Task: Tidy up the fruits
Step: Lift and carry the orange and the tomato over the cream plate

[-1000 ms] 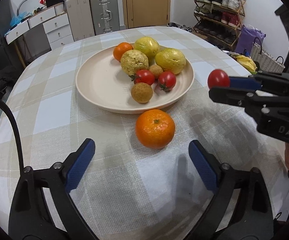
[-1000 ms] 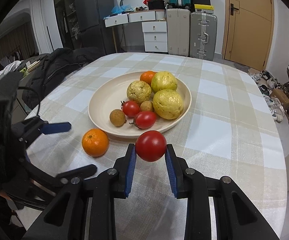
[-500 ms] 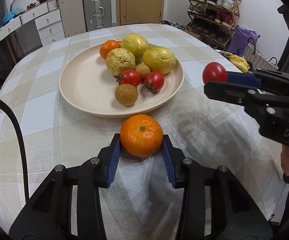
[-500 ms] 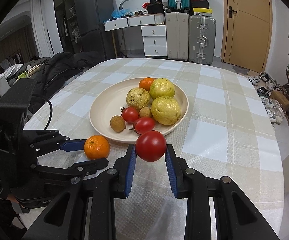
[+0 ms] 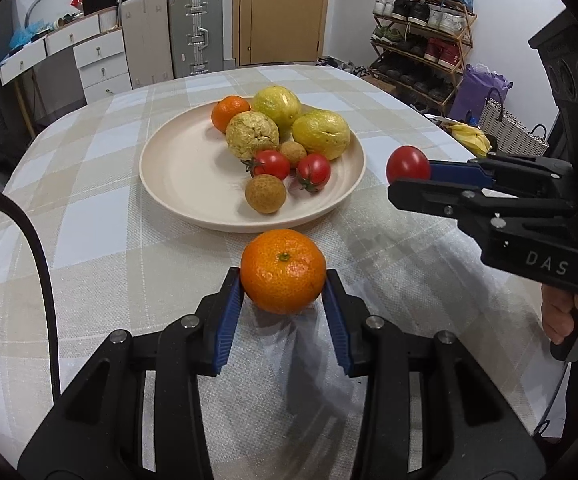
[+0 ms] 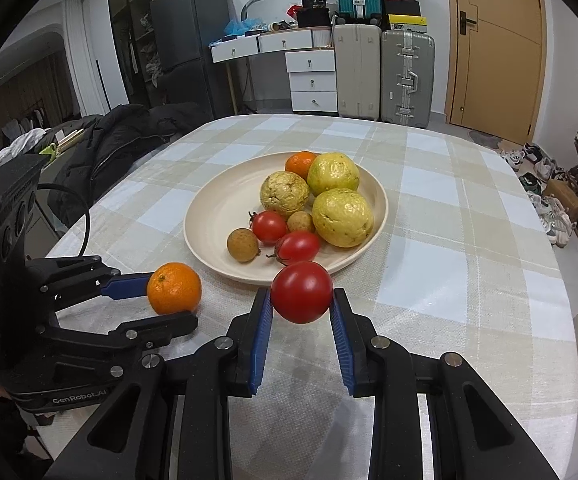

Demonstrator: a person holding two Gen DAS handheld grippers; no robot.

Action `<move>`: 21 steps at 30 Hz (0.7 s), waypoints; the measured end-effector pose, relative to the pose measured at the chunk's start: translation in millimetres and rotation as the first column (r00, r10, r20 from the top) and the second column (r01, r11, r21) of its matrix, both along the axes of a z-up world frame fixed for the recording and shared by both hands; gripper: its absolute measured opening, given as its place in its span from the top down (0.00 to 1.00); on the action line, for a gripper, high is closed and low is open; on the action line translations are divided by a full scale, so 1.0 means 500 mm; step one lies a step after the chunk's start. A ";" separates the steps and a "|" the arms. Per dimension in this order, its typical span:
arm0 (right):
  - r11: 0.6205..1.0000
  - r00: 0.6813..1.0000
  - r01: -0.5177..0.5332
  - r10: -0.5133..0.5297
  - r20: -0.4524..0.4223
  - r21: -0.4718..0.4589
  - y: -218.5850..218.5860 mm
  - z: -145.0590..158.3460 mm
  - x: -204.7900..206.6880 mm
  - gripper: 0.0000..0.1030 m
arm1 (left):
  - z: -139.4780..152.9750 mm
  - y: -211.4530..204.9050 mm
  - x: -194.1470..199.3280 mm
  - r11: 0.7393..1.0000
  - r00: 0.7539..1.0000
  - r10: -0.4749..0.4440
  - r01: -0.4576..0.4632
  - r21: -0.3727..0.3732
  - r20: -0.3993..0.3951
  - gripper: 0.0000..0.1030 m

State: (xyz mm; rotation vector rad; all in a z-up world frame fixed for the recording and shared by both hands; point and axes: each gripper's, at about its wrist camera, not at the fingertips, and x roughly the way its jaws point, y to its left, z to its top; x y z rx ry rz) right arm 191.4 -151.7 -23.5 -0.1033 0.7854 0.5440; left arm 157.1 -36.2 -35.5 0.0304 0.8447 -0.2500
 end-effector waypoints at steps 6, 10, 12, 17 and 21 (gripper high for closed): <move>1.000 1.000 0.002 -0.002 0.006 0.009 0.004 -0.004 0.000 0.71 | 0.012 0.013 -0.008 1.000 0.999 0.012 -0.012 -0.008 0.033 0.64; 1.000 1.000 0.005 -0.006 0.015 0.014 0.006 -0.001 -0.003 0.71 | 0.022 0.025 -0.010 0.999 0.998 0.031 -0.030 -0.013 0.048 0.64; 1.000 1.000 0.006 -0.006 0.020 0.017 0.006 0.001 -0.003 0.71 | 0.026 0.030 -0.010 0.999 0.998 0.037 -0.036 -0.020 0.057 0.64; 0.999 0.999 0.022 -0.023 0.028 0.034 0.010 0.006 -0.003 0.71 | 0.036 0.044 -0.009 0.998 0.995 0.059 -0.057 -0.029 0.076 0.64; 0.999 0.999 0.031 -0.032 0.032 0.026 0.019 0.008 -0.002 0.71 | 0.044 0.051 -0.006 0.998 0.994 0.059 -0.057 -0.019 0.093 0.64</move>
